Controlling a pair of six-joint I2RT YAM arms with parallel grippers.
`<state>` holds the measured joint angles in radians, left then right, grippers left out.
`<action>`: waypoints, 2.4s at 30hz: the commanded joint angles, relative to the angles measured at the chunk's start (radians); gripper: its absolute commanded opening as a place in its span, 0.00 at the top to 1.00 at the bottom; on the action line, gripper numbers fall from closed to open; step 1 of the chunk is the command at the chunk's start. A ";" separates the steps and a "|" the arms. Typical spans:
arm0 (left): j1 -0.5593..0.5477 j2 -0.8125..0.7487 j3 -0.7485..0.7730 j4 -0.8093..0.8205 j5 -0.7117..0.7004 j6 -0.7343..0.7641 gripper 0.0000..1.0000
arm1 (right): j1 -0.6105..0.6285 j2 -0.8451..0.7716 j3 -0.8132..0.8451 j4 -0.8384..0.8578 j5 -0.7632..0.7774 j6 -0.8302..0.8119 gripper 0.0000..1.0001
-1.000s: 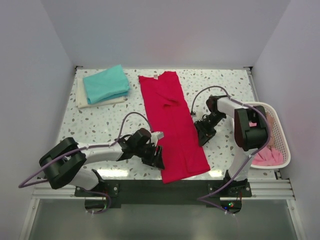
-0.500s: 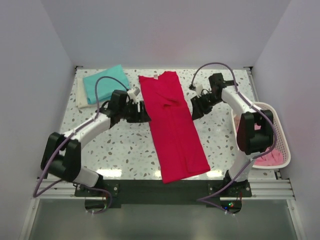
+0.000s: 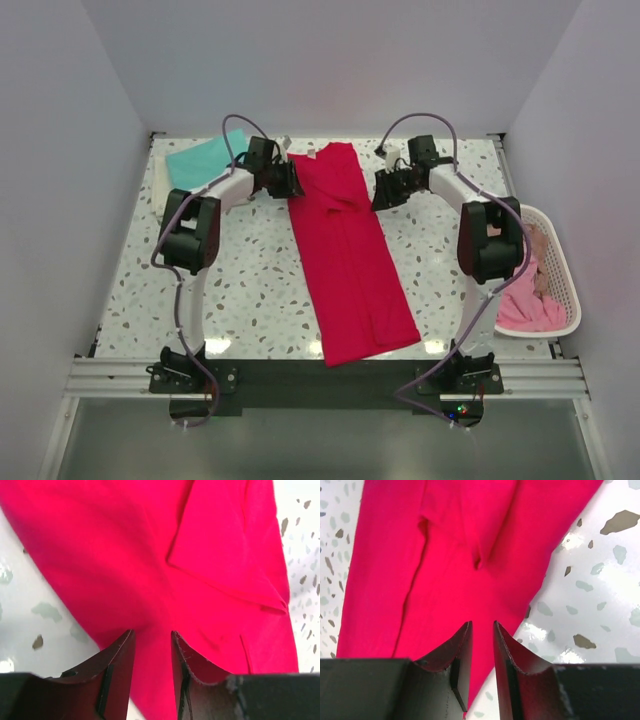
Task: Fold and stack the t-shirts
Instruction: Fold the tshirt
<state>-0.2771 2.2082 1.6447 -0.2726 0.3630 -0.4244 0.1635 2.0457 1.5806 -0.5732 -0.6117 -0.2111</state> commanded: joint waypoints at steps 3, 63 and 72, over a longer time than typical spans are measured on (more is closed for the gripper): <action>0.003 0.119 0.142 -0.063 -0.005 0.012 0.61 | 0.001 0.051 0.078 0.052 0.010 0.081 0.74; -0.203 -1.410 -1.097 0.259 -0.002 0.467 0.00 | 0.008 -0.983 -0.777 -0.085 -0.171 -0.608 0.01; -0.203 -1.444 -1.126 0.309 0.039 0.460 0.00 | 0.007 -0.986 -0.786 -0.086 -0.155 -0.611 0.01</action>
<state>-0.4793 0.7837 0.5358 -0.0536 0.3779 0.0433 0.1658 1.0779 0.8040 -0.6991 -0.7708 -0.8265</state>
